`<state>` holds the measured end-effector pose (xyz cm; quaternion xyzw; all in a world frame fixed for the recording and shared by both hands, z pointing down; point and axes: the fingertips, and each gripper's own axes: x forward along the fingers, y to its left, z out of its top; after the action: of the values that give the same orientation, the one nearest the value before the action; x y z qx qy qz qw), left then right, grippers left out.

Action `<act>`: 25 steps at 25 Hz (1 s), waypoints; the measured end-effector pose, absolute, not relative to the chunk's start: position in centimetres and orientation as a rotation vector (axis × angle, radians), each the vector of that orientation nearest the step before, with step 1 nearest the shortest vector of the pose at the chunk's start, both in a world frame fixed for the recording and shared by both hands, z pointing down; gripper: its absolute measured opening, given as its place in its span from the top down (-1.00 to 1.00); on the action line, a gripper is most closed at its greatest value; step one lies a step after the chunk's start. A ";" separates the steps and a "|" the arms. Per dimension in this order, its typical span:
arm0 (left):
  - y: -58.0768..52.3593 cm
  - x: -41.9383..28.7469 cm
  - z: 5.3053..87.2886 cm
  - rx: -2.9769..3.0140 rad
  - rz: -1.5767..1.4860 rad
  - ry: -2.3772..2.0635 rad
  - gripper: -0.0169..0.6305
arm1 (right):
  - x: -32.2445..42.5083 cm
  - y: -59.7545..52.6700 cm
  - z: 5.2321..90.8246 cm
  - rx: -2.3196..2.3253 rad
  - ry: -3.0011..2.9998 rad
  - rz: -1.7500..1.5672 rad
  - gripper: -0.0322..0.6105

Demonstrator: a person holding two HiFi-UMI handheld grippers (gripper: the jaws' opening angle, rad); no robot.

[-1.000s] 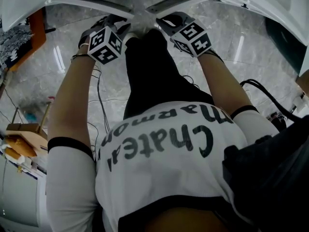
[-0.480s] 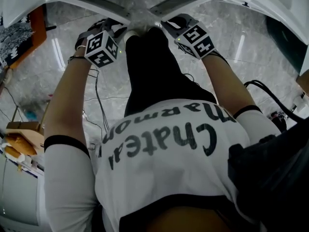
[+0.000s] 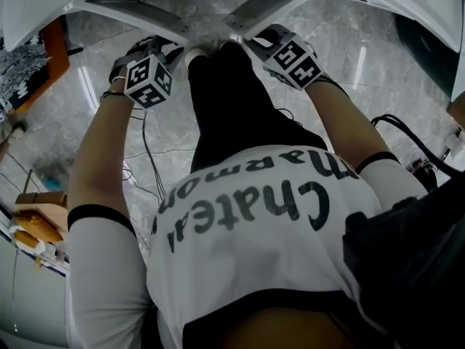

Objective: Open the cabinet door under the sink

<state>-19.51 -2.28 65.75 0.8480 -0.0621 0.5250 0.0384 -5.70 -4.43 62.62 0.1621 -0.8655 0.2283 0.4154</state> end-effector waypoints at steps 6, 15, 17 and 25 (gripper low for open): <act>-1.2 -20.6 65.8 2.603 1.638 -0.137 0.72 | -4.9 -3.7 62.7 0.408 -2.162 0.545 0.78; 0.4 -22.0 65.9 2.576 1.698 -0.083 0.72 | -2.9 -2.0 62.8 0.355 -2.123 0.501 0.78; 0.9 -22.6 65.9 2.565 1.720 -0.067 0.72 | -2.2 -1.4 62.9 0.343 -2.111 0.489 0.78; 3.1 -25.8 66.2 2.499 1.807 -0.051 0.72 | -0.5 -0.1 63.4 0.334 -2.058 0.453 0.78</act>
<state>-25.78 3.13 66.25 0.8100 -0.0164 0.5856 0.0285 -0.53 -0.07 63.41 0.1369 -0.8446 0.1858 0.4831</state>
